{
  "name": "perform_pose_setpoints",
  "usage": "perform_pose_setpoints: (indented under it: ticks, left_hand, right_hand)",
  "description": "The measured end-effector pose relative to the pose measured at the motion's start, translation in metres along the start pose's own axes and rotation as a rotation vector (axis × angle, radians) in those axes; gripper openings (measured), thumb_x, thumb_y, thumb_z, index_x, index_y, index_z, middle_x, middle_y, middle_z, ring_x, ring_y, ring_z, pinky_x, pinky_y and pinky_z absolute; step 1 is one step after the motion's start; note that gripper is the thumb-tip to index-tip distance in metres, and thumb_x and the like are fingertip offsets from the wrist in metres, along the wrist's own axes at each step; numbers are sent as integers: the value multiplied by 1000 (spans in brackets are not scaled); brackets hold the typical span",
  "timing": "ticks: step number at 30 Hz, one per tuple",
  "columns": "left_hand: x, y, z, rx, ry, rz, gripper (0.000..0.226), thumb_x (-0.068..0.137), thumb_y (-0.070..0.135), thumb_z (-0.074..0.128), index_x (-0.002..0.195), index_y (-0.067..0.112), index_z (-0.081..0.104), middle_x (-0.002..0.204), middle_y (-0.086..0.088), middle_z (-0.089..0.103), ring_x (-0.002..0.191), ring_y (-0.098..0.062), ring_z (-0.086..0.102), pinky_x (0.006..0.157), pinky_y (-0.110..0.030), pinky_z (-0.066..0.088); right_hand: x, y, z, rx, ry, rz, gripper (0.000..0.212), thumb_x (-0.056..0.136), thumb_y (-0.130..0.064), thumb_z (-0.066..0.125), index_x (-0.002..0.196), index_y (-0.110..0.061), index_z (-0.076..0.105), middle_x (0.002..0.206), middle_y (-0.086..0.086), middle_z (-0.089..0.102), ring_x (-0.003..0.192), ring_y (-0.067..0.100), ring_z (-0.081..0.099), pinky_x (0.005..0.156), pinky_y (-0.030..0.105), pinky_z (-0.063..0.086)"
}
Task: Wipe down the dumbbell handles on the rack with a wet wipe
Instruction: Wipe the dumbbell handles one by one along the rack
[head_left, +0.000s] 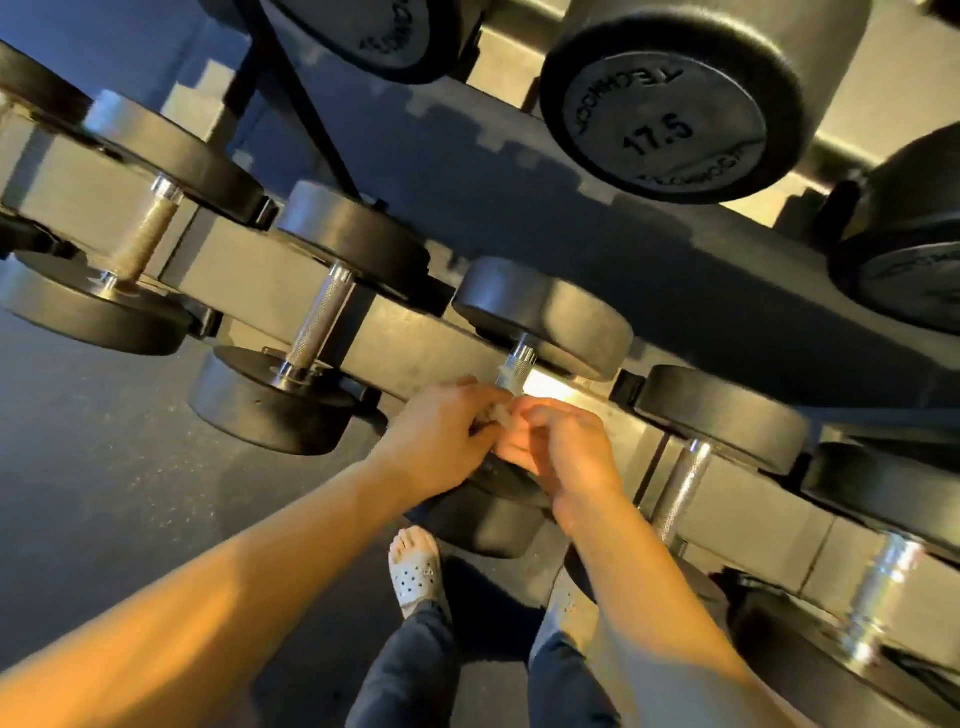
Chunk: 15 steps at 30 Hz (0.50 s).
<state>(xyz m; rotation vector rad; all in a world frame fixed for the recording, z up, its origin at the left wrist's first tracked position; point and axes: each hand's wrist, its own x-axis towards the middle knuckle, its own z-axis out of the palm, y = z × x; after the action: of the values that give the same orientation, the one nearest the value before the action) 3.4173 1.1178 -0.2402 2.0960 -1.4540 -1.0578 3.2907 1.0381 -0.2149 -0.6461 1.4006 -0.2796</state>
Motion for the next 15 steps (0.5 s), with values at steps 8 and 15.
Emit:
perform_pose_setpoints:
  ticks: [8, 15]
  left_hand:
    - [48, -20, 12, -378, 1, -506, 25, 101, 25, 60, 90, 6, 73, 89, -10, 73, 87, -22, 70, 79, -37, 59]
    - [73, -16, -5, -342, -467, -659, 18, 95, 0, 53, 80, 8, 60, 86, -13, 64, 83, -28, 64, 77, -35, 54]
  right_hand:
    - [20, -58, -33, -610, 529, -884, 13, 99, -16, 55, 109, -19, 63, 105, 2, 61, 91, 12, 61, 78, 26, 50]
    - [63, -82, 20, -298, 547, -369, 32, 101, -26, 48, 71, -17, 55, 68, -1, 52, 65, 15, 49, 65, 36, 42]
